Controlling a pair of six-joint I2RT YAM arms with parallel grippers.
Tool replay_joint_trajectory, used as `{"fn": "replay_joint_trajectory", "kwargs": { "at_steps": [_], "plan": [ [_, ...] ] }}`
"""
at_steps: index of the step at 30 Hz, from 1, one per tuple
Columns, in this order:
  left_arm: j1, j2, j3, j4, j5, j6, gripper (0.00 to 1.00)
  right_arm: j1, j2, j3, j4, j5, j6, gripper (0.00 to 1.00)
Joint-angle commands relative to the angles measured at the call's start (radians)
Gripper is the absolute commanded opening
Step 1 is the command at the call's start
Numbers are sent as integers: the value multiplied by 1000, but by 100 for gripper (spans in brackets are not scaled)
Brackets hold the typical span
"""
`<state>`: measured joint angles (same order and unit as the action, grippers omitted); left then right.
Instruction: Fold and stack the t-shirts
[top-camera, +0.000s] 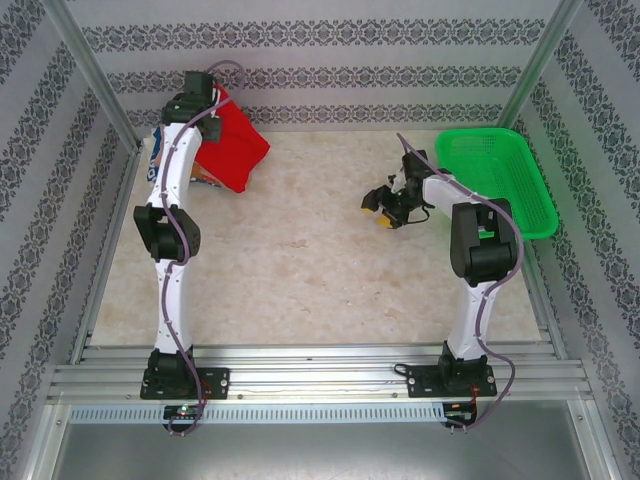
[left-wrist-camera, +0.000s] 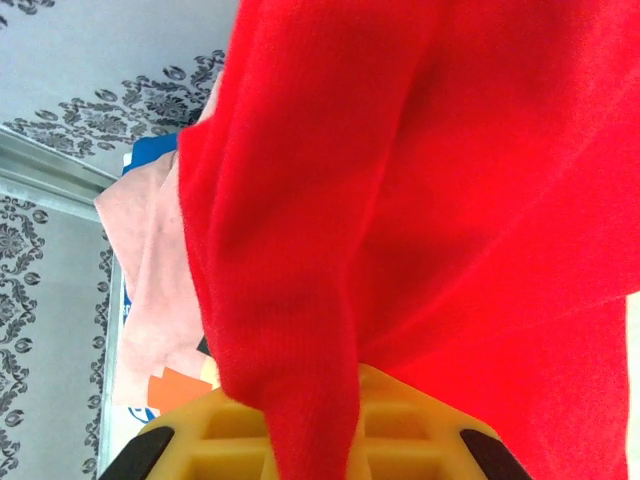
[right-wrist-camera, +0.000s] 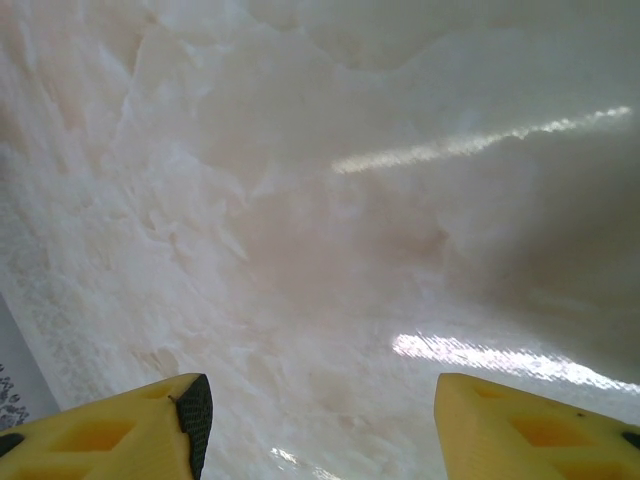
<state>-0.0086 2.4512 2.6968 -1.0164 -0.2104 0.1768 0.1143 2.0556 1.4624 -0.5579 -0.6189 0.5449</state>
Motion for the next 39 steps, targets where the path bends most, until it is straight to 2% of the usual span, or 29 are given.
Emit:
{"fn": "replay_joint_trajectory", "kwargs": {
  "at_steps": [1,10,17,19,20,21,22,24,25,26,35,39],
  "plan": [
    [38,-10,40,50,5,16,4,15,25,35,-31,-12,-20,61],
    [165,-16,18,70,110,0,5,35,38,64,-75,5,-33,61],
    [231,59,-12,105,217,-50,9,56,56,92,-105,23,-30,61],
    [247,89,-8,118,230,-84,15,65,61,100,-108,27,-26,61],
    [256,102,-3,126,242,-101,22,70,62,105,-110,30,-23,61],
    [265,115,-3,142,249,-116,42,76,64,110,-114,32,-24,61],
    [274,122,0,152,259,-133,54,82,63,114,-118,36,-25,61],
    [292,136,11,173,267,-166,71,91,61,120,-126,38,-24,61],
    [299,137,13,178,263,-177,93,96,61,123,-128,38,-26,62],
    [308,137,20,181,269,-191,100,101,60,127,-132,38,-25,62],
    [328,3,63,213,183,-223,100,123,39,197,-154,29,-21,62],
    [325,-67,57,240,263,-257,100,126,10,207,-175,30,-37,63]
  ]
}}
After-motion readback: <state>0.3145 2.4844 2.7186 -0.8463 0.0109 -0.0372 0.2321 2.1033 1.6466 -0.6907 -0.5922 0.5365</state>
